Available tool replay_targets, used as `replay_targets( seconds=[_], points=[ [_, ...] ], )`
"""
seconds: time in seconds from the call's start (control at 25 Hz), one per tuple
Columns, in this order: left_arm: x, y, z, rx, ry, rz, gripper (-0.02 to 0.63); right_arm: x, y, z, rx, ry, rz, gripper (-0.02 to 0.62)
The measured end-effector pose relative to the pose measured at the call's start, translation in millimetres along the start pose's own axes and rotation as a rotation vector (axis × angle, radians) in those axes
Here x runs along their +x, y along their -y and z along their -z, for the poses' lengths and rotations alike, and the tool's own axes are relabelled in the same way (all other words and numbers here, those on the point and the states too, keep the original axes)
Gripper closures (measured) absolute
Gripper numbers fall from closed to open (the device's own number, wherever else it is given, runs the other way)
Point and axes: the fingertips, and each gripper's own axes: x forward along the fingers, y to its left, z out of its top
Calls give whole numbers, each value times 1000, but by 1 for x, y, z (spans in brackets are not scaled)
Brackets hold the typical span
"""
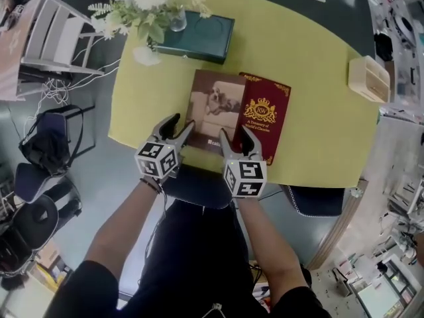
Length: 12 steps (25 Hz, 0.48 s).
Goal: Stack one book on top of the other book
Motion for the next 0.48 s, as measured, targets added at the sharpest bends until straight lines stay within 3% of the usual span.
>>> replay_targets(
  seconds=[0.48],
  points=[
    [11, 5, 14, -89, 8, 9, 411, 6, -5, 12, -15, -18, 47, 403]
  ],
)
